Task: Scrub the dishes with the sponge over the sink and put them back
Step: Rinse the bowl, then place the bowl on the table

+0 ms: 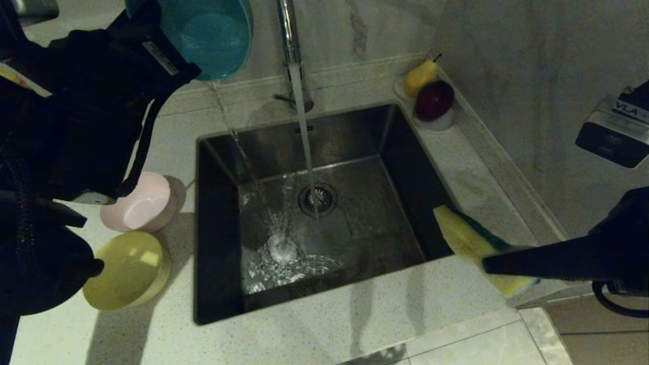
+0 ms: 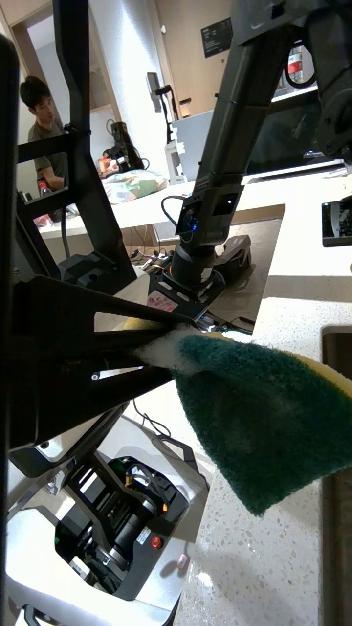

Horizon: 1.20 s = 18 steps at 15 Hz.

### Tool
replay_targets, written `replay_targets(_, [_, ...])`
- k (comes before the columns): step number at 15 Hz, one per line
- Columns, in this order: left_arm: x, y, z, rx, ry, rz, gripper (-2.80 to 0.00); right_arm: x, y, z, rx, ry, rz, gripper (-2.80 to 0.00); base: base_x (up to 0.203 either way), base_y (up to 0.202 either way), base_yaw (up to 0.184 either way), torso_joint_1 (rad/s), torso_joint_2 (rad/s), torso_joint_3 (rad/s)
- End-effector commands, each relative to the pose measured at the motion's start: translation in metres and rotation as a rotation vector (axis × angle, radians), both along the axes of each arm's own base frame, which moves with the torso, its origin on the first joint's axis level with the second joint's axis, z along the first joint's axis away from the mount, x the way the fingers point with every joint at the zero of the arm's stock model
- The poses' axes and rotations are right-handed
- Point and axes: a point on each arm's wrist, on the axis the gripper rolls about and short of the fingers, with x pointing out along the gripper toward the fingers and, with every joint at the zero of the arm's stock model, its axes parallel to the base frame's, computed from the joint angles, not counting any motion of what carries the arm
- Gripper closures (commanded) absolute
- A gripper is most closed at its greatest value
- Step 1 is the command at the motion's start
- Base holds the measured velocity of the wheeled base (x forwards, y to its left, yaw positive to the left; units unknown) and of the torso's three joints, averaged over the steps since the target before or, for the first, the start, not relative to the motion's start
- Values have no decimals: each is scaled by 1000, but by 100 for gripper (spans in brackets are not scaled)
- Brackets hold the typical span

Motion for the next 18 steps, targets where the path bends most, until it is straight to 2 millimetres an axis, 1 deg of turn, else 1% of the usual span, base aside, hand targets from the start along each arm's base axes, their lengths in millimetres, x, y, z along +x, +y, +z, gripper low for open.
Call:
replay_targets(1, [-5,3,0,-1,-6,-6,0,0,0,-1,-1,8,3,0,0,0,0,0,0,0])
replay_targets(5, [-5,3,-1,-5,0,-10,0,-1,-1,-2,-3,13,2,0,0,0,0,0,0,0])
replay_targets(6, [-4,2,-3,-2,17,-7,0,-1,-1,-3,-4,14,2,0,0,0,0,0,0,0])
replay_targets(8, [3,1,-12,9,105,31,0,-1,-1,-4,-7,18,-1,0,0,0,0,0,0,0])
replay_targets(9, [8,0,-20,16,204,65,0,0,-2,-5,-7,19,-7,0,0,0,0,0,0,0])
replay_targets(11, [11,0,-33,55,386,90,0,1,-2,-9,-10,31,3,0,0,0,0,0,0,0])
replay_targets(13, [6,3,-42,111,586,89,0,1,-3,-8,-7,28,2,0,0,0,0,0,0,0])
replay_targets(14, [3,5,-44,120,684,81,0,2,-3,-8,-6,26,0,0,0,0,0,0,0,0])
replay_targets(15, [-1,7,-40,107,773,66,0,2,-4,-8,-6,26,-3,0,0,0,0,0,0,0])
replay_targets(16, [-4,10,-31,74,838,48,0,2,-4,-10,-10,30,-5,0,0,0,0,0,0,0])
replay_targets(18, [-16,21,-8,-15,957,-3,0,7,-6,-17,-25,49,-32,0,0,0,0,0,0,0])
